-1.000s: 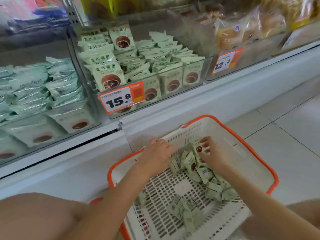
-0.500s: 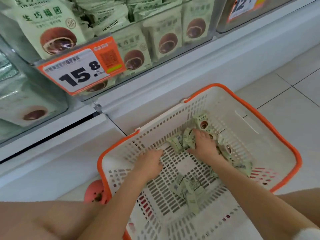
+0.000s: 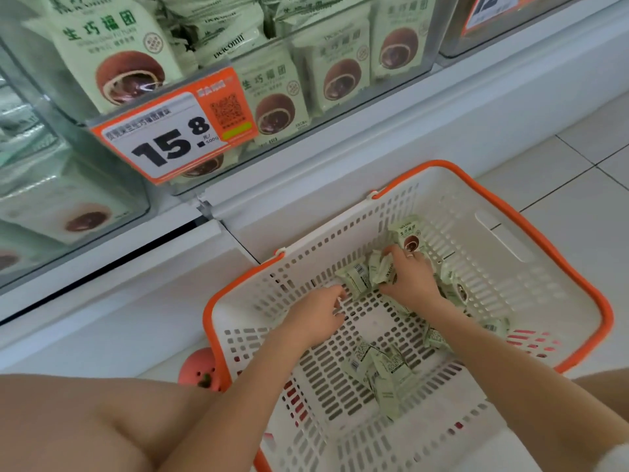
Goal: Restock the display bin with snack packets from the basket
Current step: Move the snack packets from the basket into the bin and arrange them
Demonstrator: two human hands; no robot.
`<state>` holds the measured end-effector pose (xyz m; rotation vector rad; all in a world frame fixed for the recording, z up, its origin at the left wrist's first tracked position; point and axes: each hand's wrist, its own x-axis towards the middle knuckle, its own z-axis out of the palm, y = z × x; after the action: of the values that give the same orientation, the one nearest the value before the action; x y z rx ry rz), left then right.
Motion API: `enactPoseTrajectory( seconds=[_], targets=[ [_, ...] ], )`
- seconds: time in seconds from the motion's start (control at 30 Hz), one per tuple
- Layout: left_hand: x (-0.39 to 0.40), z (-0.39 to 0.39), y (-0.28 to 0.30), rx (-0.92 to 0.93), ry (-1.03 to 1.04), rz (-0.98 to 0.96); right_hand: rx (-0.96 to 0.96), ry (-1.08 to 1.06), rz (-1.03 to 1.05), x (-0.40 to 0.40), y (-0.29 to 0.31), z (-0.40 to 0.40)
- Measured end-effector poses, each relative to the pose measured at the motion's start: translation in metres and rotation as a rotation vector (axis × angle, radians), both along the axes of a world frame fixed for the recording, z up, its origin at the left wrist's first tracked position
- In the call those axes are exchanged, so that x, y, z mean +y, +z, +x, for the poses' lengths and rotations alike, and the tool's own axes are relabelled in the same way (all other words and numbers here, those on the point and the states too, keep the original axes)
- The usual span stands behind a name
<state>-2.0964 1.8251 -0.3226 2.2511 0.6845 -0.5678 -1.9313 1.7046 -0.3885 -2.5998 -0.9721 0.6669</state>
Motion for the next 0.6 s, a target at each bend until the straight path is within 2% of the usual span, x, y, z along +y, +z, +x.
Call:
enactPoseTrajectory(
  seconds=[0.17, 0.37, 0.5, 0.6],
  targets=[
    [-0.011, 0.003, 0.031, -0.104, 0.031, 0.011, 0.206, -0.136, 0.342, 0.012, 0.058, -0.029],
    [-0.023, 0.008, 0.083, -0.457, 0.358, -0.095, 0.308, -0.067, 0.591, 0.015, 0.132, -0.057],
    [-0.016, 0.001, 0.132, -0.569, 0.440, -0.301, 0.406, -0.075, 0.772, 0.003, 0.178, -0.054],
    [-0.009, -0.006, 0.178, -0.631, 0.427, -0.311, 0.476, -0.033, 0.855, -0.002, 0.216, -0.049]
  ],
)
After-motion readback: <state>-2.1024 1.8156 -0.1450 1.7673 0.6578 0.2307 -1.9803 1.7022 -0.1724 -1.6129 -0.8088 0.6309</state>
